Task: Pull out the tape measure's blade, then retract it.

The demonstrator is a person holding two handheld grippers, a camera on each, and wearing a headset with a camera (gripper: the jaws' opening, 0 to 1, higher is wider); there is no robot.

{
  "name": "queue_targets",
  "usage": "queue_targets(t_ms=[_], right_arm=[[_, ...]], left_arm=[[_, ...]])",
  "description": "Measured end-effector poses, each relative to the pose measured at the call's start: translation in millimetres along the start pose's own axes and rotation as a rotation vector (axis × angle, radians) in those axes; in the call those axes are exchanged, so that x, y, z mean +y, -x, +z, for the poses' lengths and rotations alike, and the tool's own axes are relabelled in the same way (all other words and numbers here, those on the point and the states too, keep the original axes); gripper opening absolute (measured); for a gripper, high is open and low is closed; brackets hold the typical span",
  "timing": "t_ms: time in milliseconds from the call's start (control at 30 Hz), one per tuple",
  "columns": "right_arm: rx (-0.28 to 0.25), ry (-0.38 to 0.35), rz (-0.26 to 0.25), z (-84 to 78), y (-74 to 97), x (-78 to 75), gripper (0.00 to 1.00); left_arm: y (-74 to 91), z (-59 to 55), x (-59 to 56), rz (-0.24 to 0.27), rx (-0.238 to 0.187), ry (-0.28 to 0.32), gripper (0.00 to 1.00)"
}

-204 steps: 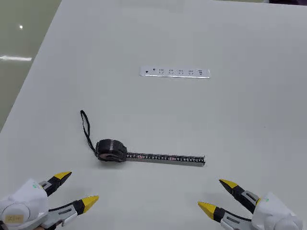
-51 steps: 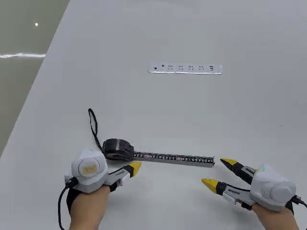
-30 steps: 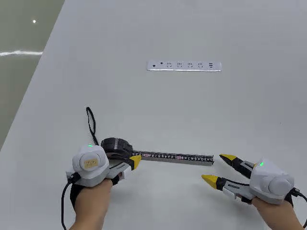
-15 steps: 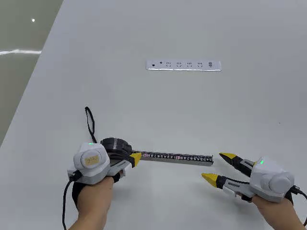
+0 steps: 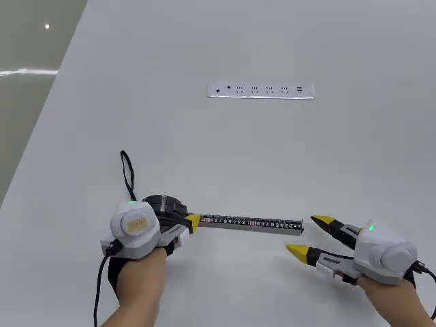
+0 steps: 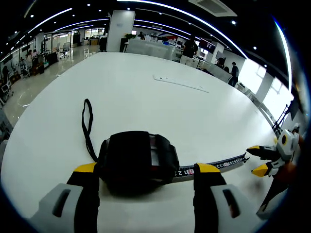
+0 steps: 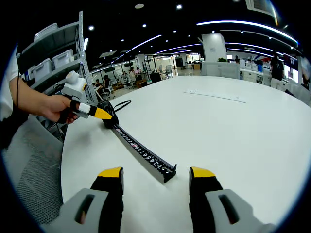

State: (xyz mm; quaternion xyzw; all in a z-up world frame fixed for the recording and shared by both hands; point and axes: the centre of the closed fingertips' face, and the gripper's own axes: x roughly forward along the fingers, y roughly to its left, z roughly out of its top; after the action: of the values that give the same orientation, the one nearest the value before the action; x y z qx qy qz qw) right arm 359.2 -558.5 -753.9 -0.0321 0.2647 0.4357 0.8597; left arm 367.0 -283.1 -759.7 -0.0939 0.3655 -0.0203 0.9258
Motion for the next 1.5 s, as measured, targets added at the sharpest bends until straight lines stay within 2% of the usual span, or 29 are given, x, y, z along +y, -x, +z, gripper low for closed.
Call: queue_targets(t_ms=[967,1333,1500], right_arm=[[0.012,0.002,0.013,-3.0,-4.3,-5.0,0.52],[0.012,0.000,0.020,-4.1,-6.7,-4.9,0.51],[0.016,0.000,0.022,-6.6,-7.4,-5.1,0.51]], left_arm=[[-7.0,0.0,4.9,0.056,0.010,0.088,0.76],[-8.4,0.1,7.6,0.079,0.004,0.099,0.75],[-9.7,0.9,10.0,0.085,0.003,0.128,0.74]])
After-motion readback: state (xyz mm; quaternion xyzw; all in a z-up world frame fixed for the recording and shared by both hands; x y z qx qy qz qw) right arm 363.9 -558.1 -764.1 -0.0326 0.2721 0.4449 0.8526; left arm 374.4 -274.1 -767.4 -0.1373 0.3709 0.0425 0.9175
